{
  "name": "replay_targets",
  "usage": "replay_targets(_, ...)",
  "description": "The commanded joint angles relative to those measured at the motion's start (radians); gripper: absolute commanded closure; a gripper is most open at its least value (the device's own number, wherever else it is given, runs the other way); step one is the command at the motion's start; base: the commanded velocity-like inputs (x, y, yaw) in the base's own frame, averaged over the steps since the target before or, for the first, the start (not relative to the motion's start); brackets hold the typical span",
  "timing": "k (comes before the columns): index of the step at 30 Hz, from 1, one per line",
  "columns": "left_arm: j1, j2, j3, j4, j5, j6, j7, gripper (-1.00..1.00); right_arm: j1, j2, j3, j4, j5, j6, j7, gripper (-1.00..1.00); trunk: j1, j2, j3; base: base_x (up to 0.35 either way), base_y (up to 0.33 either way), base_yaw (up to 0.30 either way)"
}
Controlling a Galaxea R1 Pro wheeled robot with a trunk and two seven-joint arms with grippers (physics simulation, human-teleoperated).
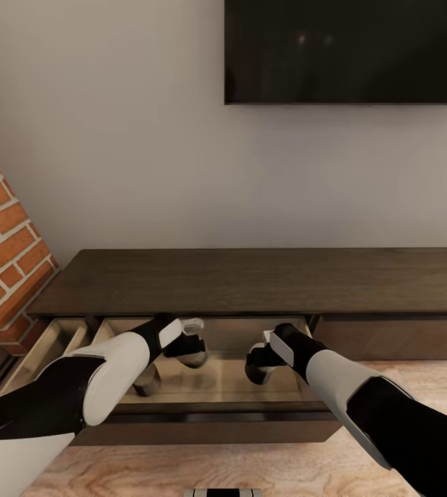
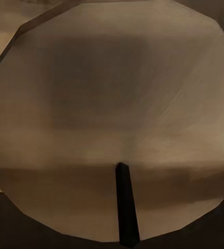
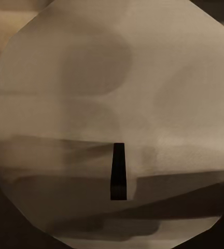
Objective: Place each of the two pumpkins and all three candles from the living room inside a cabinet in the living room (use any cabinet), then make sure every cabinet is closed, and position the cauldron so it is next to a table in the living room.
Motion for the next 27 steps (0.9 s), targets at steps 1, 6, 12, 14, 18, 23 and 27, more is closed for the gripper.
replay_targets(1, -0.001, 0.000, 0.004, 0.001, -0.022, 0.000, 0.006, 1.00, 0.000, 0.000, 0.005, -0.002, -0.011, 0.004, -0.008, 1.00, 0.000, 0.000, -0.001, 0.000, 0.000, 0.000)
replay_targets(6, -0.001, 0.000, 0.004, 0.001, -0.062, -0.001, -0.024, 1.00, 0.000, 0.000, 0.005, -0.001, -0.011, 0.004, -0.008, 1.00, 0.000, 0.000, -0.001, 0.000, 0.000, 0.000)
replay_targets(12, -0.001, 0.000, 0.004, 0.001, -0.064, -0.002, -0.027, 1.00, 0.000, 0.000, 0.005, -0.001, -0.011, 0.004, -0.008, 1.00, 0.000, 0.000, -0.001, 0.000, 0.000, 0.000)
replay_targets(14, -0.001, 0.000, 0.004, 0.001, -0.064, -0.001, -0.028, 1.00, 0.000, 0.000, 0.005, -0.001, -0.011, 0.004, -0.008, 1.00, 0.004, -0.007, -0.004, 0.000, 0.000, 0.000)
replay_targets(18, -0.001, 0.000, 0.004, 0.001, -0.064, 0.000, -0.028, 1.00, 0.000, 0.000, 0.005, -0.001, -0.011, 0.004, -0.008, 1.00, 0.019, -0.035, -0.017, 0.000, 0.000, 0.000)
replay_targets(23, -0.001, 0.000, 0.004, 0.001, -0.064, 0.000, -0.028, 1.00, 0.000, 0.000, 0.005, -0.001, -0.010, -0.003, -0.008, 1.00, 0.021, -0.037, -0.036, 0.000, 0.000, 0.000)
replay_targets(27, 0.000, 0.000, 0.004, 0.001, -0.064, 0.000, -0.028, 1.00, 0.000, 0.000, 0.005, -0.001, -0.010, -0.047, -0.008, 1.00, 0.023, -0.037, -0.051, 0.000, 0.000, 0.000)
